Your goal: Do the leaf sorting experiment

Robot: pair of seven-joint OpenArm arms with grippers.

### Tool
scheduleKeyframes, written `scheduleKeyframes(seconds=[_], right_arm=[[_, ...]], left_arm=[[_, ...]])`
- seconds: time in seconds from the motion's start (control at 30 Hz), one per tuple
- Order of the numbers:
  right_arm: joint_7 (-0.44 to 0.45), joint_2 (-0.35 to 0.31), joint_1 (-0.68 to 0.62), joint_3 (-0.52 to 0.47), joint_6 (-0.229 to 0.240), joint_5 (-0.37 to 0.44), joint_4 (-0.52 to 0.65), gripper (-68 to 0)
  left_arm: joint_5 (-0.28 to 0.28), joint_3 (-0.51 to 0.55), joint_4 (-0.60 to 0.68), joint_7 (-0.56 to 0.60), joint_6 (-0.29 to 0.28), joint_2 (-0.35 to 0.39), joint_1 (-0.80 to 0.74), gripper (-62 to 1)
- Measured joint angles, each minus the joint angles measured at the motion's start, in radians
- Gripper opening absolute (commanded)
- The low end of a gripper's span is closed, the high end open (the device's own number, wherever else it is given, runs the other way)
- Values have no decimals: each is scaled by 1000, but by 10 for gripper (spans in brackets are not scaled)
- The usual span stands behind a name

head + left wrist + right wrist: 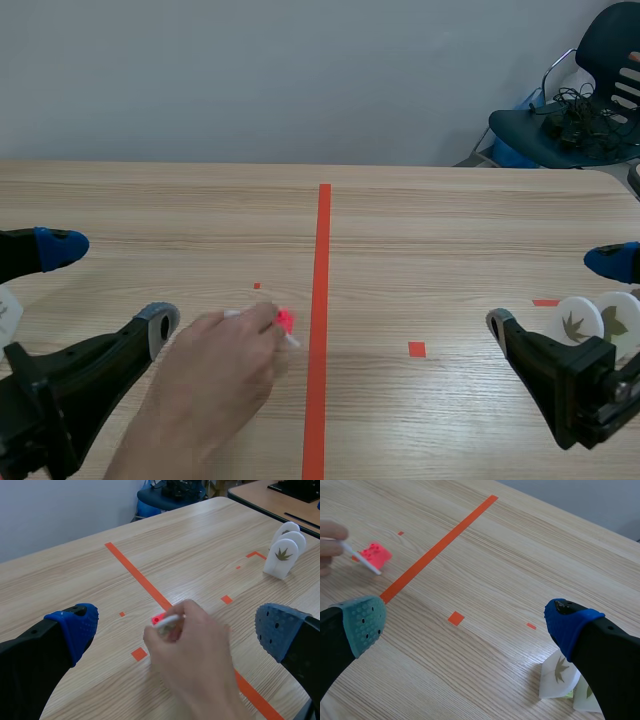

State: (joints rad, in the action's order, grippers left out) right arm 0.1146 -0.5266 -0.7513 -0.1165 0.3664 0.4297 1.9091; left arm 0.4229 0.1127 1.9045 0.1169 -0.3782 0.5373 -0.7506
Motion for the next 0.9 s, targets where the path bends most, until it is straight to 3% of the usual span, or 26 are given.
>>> scheduleKeyframes(seconds=[0.43, 0.73, 0.9], right_arm=[[0, 0, 0, 0, 0, 0, 0, 4], [-2, 0, 0, 0, 0, 0, 0, 4], [-3, 0, 0, 0, 0, 0, 0, 4]], left_arm=[[0, 0, 0, -2, 0, 0, 0, 14], [-7, 0, 0, -142, -8, 0, 4, 14], [-85, -51, -102, -144, -14, 0, 97, 14]])
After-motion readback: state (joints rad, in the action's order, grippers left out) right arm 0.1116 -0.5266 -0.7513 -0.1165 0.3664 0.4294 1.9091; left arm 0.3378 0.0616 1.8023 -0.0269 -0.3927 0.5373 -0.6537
